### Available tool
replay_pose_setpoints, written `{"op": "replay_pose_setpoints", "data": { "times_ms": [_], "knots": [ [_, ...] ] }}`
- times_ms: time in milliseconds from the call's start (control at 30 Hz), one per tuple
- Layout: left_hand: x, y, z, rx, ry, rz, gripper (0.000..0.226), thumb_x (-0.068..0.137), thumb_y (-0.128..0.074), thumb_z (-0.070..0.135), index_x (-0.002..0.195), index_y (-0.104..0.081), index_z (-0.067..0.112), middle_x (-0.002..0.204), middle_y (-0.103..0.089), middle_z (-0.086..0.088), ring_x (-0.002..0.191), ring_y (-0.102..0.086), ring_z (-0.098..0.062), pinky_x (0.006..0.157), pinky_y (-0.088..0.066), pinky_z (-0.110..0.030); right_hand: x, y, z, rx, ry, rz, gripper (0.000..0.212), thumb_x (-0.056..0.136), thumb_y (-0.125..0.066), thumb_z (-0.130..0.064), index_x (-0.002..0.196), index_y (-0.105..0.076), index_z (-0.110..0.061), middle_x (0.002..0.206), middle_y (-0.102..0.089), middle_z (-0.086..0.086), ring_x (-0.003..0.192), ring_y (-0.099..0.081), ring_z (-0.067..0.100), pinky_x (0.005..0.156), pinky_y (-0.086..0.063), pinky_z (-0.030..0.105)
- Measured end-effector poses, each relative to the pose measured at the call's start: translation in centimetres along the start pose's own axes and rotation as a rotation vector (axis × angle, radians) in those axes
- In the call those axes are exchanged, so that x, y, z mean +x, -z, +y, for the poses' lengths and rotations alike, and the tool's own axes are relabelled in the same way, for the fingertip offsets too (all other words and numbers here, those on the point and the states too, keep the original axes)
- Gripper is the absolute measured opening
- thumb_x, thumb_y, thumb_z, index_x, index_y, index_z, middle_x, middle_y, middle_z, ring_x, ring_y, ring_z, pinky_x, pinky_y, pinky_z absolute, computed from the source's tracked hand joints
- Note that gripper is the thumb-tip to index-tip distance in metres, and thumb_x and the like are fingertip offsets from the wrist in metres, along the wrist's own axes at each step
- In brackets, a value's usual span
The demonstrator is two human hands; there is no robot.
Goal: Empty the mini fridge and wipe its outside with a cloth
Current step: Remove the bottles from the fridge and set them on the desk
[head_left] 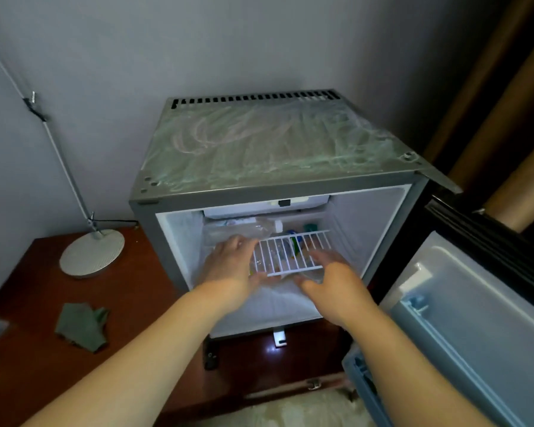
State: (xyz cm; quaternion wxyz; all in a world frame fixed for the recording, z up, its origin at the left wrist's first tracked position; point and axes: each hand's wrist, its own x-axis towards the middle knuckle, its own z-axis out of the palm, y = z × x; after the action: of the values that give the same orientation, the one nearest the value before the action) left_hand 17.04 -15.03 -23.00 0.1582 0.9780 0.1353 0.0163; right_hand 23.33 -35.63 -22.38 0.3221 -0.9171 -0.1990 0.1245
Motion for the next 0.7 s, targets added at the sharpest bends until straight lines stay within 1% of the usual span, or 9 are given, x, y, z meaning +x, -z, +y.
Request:
{"op": "replay_pose_setpoints", "data": {
  "times_ms": [67, 133, 167, 200, 267, 333, 533, 600, 700],
  "knots": [
    [1.7, -0.4, -0.3, 0.062, 0.005, -0.001, 0.072, 0.091, -0.062, 0.051, 0.151, -0.028, 0.031, 0.155, -0.030, 0.000, 0.143, -0.029, -0.026, 0.115, -0.032, -0.040, 0.8, -0.3, 0.0, -0.006, -0.016, -0.015, 0.062, 0.091, -0.070, -0.042, 0.146, -0.047, -0.022, 0.154, -0.040, 0.000, 0.139, -0.040, 0.020, 0.108, -0.032, 0.023],
    [3.2, -0.9, -0.6, 0.111, -0.001, -0.001, 0.077, 0.090, -0.061, 0.054, 0.153, -0.024, 0.028, 0.159, -0.023, -0.004, 0.148, -0.020, -0.029, 0.119, -0.025, -0.043, 1.5, -0.6, 0.0, -0.028, -0.014, -0.026, 0.059, 0.092, -0.070, -0.040, 0.143, -0.050, -0.019, 0.148, -0.044, 0.003, 0.134, -0.042, 0.020, 0.099, -0.028, 0.015],
    [4.0, -1.3, -0.7, 0.129, 0.000, 0.001, 0.079, 0.090, -0.060, 0.055, 0.154, -0.023, 0.027, 0.161, -0.021, -0.006, 0.150, -0.016, -0.031, 0.121, -0.022, -0.044, 2.0, -0.7, 0.1, -0.039, -0.016, -0.035, 0.059, 0.092, -0.070, -0.040, 0.144, -0.049, -0.019, 0.149, -0.044, 0.003, 0.135, -0.041, 0.020, 0.098, -0.026, 0.014],
    [4.8, -1.6, -0.8, 0.142, 0.014, 0.001, 0.081, 0.090, -0.059, 0.056, 0.155, -0.020, 0.026, 0.162, -0.019, -0.008, 0.151, -0.014, -0.032, 0.121, -0.019, -0.045, 2.5, -0.9, 0.1, -0.050, -0.022, -0.047, 0.061, 0.092, -0.069, -0.041, 0.146, -0.046, -0.020, 0.152, -0.041, 0.003, 0.137, -0.039, 0.020, 0.102, -0.026, 0.015],
    [6.2, -2.1, -0.9, 0.170, 0.055, -0.006, 0.086, 0.090, -0.056, 0.058, 0.157, -0.015, 0.023, 0.163, -0.017, -0.010, 0.150, -0.013, -0.034, 0.122, -0.017, -0.047, 3.5, -1.2, 0.1, -0.055, -0.042, -0.059, 0.064, 0.093, -0.067, -0.043, 0.149, -0.042, -0.022, 0.156, -0.036, 0.000, 0.141, -0.037, 0.020, 0.112, -0.028, 0.023],
    [7.1, -2.6, -0.9, 0.195, 0.084, -0.021, 0.085, 0.090, -0.056, 0.058, 0.156, -0.016, 0.022, 0.161, -0.020, -0.010, 0.147, -0.017, -0.036, 0.121, -0.018, -0.048, 4.1, -1.6, 0.2, -0.044, -0.057, -0.063, 0.064, 0.094, -0.066, -0.042, 0.150, -0.041, -0.022, 0.156, -0.035, -0.001, 0.141, -0.038, 0.019, 0.113, -0.030, 0.026],
    [8.7, -2.2, -0.4, 0.267, 0.071, 0.011, 0.057, 0.089, -0.064, 0.049, 0.134, -0.044, 0.022, 0.142, -0.052, -0.007, 0.135, -0.044, -0.032, 0.110, -0.033, -0.044, 4.7, -2.3, 0.8, -0.040, -0.064, -0.093, 0.067, 0.095, -0.064, -0.042, 0.153, -0.035, -0.023, 0.163, -0.025, -0.002, 0.146, -0.030, 0.019, 0.115, -0.026, 0.026],
    [8.9, -2.0, -0.5, 0.300, 0.068, 0.023, 0.057, 0.089, -0.064, 0.047, 0.136, -0.045, 0.022, 0.141, -0.054, -0.006, 0.134, -0.046, -0.031, 0.110, -0.034, -0.044, 4.8, -2.4, 0.9, -0.034, -0.063, -0.095, 0.068, 0.095, -0.065, -0.043, 0.154, -0.035, -0.024, 0.163, -0.025, -0.002, 0.147, -0.030, 0.019, 0.116, -0.026, 0.027],
    [8.6, -2.4, -0.7, 0.264, -0.020, 0.034, 0.056, 0.088, -0.065, 0.047, 0.137, -0.045, 0.028, 0.136, -0.054, -0.004, 0.129, -0.048, -0.030, 0.106, -0.038, -0.040, 5.0, -2.6, 1.3, -0.002, -0.070, -0.084, 0.067, 0.095, -0.066, -0.041, 0.152, -0.036, -0.025, 0.160, -0.030, -0.003, 0.143, -0.036, 0.019, 0.113, -0.031, 0.027]
  ]
}}
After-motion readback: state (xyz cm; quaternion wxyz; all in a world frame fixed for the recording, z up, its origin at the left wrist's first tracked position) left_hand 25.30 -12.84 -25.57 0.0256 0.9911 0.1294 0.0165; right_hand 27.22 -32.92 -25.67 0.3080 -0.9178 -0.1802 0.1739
